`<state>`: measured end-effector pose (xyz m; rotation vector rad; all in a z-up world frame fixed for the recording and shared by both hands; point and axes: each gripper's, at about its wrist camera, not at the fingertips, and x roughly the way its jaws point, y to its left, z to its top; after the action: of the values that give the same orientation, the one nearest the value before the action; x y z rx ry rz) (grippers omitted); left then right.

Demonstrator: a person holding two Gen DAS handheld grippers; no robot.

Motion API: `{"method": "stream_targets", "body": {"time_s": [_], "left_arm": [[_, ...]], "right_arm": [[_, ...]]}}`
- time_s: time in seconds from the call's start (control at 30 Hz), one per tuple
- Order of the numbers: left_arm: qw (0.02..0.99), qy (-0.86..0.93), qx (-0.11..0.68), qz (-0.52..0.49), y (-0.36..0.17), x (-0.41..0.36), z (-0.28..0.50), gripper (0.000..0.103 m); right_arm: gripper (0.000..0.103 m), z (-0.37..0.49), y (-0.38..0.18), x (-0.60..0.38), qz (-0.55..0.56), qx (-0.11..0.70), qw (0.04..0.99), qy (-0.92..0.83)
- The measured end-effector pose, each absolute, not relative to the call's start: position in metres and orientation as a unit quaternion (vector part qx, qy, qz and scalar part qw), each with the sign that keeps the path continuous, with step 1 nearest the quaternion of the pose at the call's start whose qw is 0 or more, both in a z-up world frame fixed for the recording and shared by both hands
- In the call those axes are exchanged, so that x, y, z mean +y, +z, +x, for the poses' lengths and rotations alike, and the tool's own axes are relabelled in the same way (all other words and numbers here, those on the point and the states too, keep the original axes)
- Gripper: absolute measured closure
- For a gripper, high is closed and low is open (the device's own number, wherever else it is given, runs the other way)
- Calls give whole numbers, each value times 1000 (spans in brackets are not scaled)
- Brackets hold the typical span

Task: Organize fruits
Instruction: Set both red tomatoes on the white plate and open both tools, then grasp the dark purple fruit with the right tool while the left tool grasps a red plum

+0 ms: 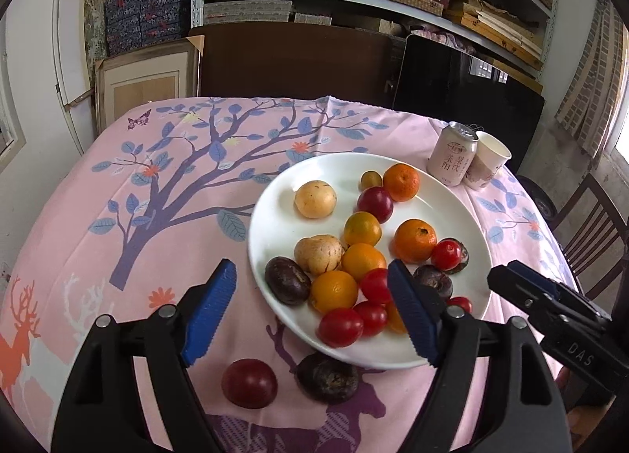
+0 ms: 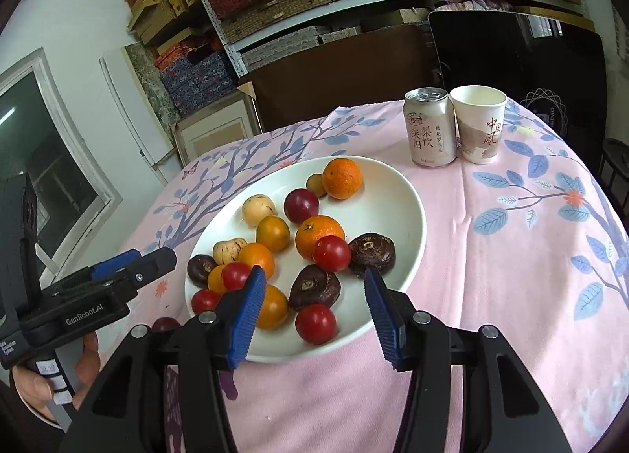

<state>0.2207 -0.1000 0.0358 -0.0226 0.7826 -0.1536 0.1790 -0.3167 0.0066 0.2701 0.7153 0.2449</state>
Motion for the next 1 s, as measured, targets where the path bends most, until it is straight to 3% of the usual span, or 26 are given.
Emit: {"method": "stream_targets", "body": {"time_s": [0.13,0.47,0.83,1.0], "left_arm": [[925,-68,375,16,35,-84,200,20],[915,-53,397,48,11,-41,163,19],[909,-54,410,58,-1,-11,145,19],[906,-53,416,63,-6,-6,143,19]], "right_arm": [[50,159,9,-303,82,353,922,136],[49,124,-10,-233,1,402,894,196],[49,158,-42,-174,-29,450,874,180],[42,175,-47,-154,-43,444,882,153]]}}
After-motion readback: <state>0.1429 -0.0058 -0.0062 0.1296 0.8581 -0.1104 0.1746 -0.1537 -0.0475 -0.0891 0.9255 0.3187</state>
